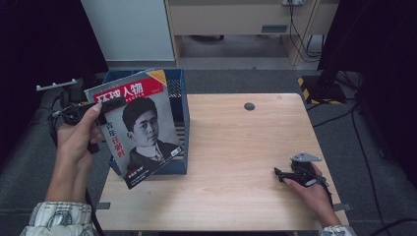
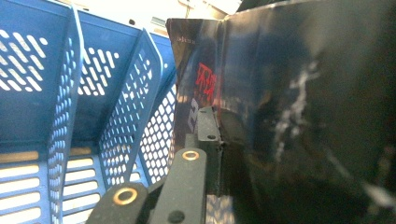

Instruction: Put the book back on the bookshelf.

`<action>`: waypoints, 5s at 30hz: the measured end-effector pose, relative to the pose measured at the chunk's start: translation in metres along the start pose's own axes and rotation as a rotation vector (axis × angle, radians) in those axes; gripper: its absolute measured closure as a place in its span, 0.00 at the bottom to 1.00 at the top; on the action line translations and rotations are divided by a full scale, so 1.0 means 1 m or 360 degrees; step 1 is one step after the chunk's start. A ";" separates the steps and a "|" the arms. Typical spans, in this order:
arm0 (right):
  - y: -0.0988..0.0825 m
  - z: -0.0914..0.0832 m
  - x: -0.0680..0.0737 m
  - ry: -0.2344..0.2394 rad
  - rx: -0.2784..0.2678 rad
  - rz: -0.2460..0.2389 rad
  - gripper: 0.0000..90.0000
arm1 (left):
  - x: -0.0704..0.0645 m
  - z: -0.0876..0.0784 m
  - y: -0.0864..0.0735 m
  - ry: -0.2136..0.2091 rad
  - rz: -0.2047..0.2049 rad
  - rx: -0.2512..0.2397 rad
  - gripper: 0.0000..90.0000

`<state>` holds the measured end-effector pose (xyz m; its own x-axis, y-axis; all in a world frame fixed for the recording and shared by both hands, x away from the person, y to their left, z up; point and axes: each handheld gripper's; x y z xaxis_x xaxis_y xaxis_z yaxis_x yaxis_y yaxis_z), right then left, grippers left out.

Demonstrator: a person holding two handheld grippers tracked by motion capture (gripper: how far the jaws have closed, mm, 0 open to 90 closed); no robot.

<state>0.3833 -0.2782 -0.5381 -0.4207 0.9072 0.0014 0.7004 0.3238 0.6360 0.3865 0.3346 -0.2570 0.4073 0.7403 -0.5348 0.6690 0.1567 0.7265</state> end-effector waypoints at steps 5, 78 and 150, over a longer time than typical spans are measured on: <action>0.000 0.000 0.000 0.0000 0.0000 -0.0001 0.20 | 0.003 -0.005 0.000 0.0003 0.0003 -0.0004 0.96; 0.000 0.000 0.000 0.0002 0.0004 0.0002 0.20 | 0.044 -0.063 0.001 0.0197 -0.0099 -0.0170 0.96; 0.000 0.000 0.001 0.0000 0.0008 0.0012 0.20 | 0.063 -0.023 0.019 0.0501 0.0147 -0.0132 0.96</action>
<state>0.3830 -0.2773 -0.5379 -0.4153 0.9097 0.0062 0.7063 0.3182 0.6323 0.4107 0.3994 -0.2665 0.2430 0.9175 -0.3149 0.5803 0.1227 0.8051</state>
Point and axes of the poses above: each handheld gripper's, and its own axes: z roughly forward along the jaws, y roughly out of its top, x roughly to its left, and after that the axes turned 8 degrees about x, right-handed
